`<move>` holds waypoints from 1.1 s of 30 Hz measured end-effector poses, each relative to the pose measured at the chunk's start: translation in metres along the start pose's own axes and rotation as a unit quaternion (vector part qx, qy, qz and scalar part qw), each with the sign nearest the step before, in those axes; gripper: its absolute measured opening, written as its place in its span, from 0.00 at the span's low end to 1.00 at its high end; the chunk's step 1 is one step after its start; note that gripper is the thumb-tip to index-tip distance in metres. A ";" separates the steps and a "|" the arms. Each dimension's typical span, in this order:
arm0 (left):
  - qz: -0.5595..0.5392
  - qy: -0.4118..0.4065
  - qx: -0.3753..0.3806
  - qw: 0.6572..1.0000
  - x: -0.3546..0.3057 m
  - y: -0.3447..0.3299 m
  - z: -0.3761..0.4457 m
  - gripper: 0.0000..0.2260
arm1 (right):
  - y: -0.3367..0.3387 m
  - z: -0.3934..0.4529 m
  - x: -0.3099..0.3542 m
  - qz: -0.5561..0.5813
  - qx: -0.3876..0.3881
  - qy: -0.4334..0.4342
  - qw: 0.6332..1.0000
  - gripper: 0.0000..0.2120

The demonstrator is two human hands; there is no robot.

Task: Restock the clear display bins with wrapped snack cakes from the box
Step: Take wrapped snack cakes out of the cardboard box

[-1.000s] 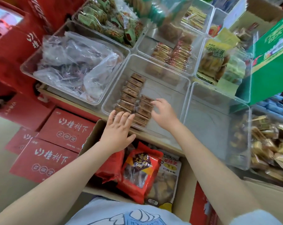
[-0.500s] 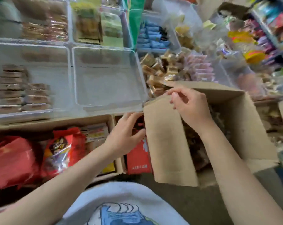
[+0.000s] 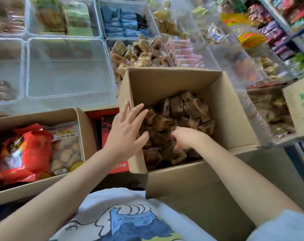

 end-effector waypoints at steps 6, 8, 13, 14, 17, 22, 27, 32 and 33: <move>0.047 0.009 0.003 0.999 -0.001 0.006 -0.001 0.29 | -0.007 0.007 0.020 -0.179 -0.053 0.060 0.981 0.31; 0.037 0.018 0.001 0.999 0.000 0.007 0.000 0.29 | 0.012 0.007 0.012 -0.081 -0.071 0.066 0.992 0.32; -0.062 0.043 -0.007 0.997 -0.004 0.017 0.000 0.28 | 0.074 -0.017 -0.022 0.283 -0.143 0.098 0.943 0.20; -0.114 0.059 -0.012 0.992 -0.003 0.022 0.000 0.28 | 0.083 -0.022 -0.022 0.364 -0.151 0.117 0.912 0.17; -0.275 0.081 -0.043 0.957 0.001 0.045 0.003 0.30 | 0.099 -0.039 0.004 0.580 -0.086 0.203 0.784 0.19; -0.449 0.093 -0.053 0.887 0.016 0.092 0.010 0.24 | 0.120 -0.060 0.082 0.626 0.033 0.294 0.722 0.31; -0.475 0.152 -0.083 0.863 0.075 0.133 -0.002 0.08 | 0.147 -0.051 0.148 0.598 0.021 0.300 0.743 0.27; -0.447 0.192 -0.112 0.866 0.161 0.170 -0.019 0.06 | 0.194 -0.023 0.214 0.496 -0.082 0.290 0.814 0.17; -0.439 0.197 -0.117 0.869 0.179 0.178 -0.022 0.07 | 0.200 -0.015 0.232 0.475 -0.089 0.288 0.827 0.15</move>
Point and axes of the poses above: each hand's wrist, its own z-axis towards the middle knuckle, its own y-axis out of the back of the hand, x = y × z, the point moved 10 cm from there along z, towards the middle knuckle, and after that the axes turned 2 degrees about -x, right-handed, at the moved point
